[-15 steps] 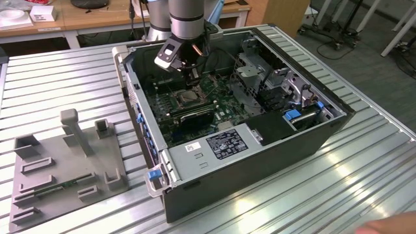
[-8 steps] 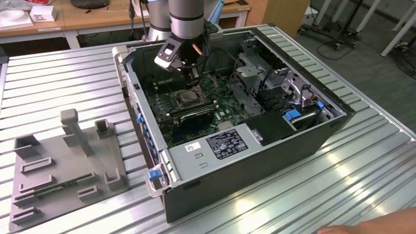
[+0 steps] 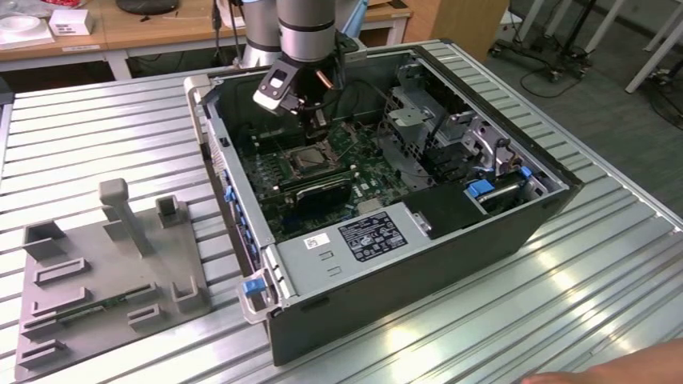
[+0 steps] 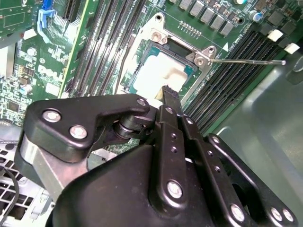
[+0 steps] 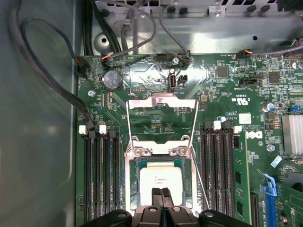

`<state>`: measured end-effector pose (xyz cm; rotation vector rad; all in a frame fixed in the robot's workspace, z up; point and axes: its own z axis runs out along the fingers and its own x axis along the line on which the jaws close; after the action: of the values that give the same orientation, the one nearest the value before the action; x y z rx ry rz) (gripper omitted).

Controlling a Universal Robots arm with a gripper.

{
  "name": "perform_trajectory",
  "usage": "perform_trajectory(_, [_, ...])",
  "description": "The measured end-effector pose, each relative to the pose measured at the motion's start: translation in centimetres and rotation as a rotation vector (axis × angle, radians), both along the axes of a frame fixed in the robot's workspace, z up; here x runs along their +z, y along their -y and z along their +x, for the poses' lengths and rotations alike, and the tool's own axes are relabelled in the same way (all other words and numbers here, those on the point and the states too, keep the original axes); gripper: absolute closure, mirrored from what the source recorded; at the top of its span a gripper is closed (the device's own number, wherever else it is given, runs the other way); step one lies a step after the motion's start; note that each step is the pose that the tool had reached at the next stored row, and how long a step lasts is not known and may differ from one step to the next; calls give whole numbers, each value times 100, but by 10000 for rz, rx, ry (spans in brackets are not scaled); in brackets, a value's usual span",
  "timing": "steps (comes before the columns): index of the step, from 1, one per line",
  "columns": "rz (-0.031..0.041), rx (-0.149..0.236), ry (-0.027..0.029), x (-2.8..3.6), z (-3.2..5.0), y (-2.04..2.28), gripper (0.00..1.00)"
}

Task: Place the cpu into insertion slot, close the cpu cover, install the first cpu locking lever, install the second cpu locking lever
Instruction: 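Close the cpu cover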

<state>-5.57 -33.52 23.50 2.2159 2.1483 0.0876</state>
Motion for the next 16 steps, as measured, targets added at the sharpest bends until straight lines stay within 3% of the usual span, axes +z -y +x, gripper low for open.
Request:
perform_trajectory(8, [2, 0, 1, 178, 0, 0, 89])
perform_trajectory(13, [1, 0, 1, 257, 0, 0, 89])
perform_trajectory(16, [5, 1, 3, 263, 1, -1, 89])
